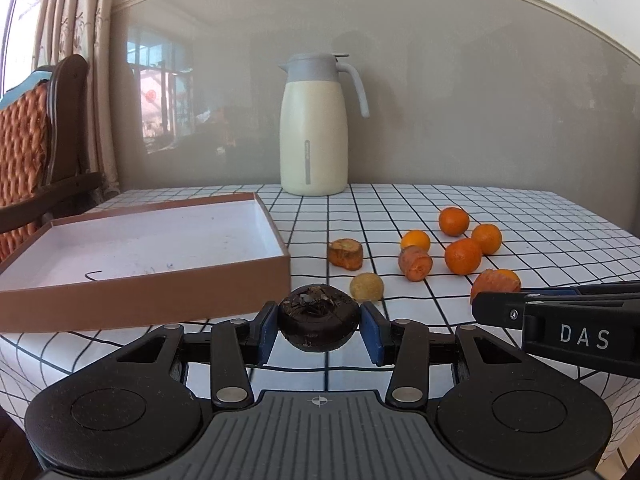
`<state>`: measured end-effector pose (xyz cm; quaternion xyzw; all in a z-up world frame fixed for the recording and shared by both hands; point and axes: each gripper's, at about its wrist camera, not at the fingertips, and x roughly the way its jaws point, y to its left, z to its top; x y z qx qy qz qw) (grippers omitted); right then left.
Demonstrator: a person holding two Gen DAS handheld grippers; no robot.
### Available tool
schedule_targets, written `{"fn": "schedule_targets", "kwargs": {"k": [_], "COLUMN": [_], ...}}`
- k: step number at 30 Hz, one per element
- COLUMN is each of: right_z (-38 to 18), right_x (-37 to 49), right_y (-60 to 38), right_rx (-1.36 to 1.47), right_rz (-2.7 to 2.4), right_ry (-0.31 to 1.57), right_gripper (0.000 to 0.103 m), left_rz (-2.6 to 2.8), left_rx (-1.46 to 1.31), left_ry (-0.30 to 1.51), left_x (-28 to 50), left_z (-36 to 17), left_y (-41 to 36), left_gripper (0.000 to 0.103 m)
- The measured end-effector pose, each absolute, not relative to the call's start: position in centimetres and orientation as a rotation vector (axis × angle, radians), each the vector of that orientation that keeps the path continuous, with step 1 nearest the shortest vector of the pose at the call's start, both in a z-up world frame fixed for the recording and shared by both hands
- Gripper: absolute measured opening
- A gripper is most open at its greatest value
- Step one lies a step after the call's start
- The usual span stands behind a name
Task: Organize fruits
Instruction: 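Carry the dark fruit in the left tool while the right tool carries the carrot chunk to the box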
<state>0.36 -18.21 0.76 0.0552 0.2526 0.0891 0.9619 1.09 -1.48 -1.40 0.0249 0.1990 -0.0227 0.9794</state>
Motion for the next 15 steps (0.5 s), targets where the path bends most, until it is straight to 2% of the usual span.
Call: {"fn": "schedule_targets", "kwargs": {"k": [15], "right_z": [2.5], "right_x": [0.7], "right_y": [-11.1], "right_rx": [0.067], "right_rz": [0.420], "right_ry": [0.415], "right_gripper": [0.020], "left_rz": [0.145], "left_rx": [-0.039], "left_ry": [0.324], "left_x": [-1.5], "left_z": [0.6], "left_y": [7.5], "left_gripper": [0.044]}}
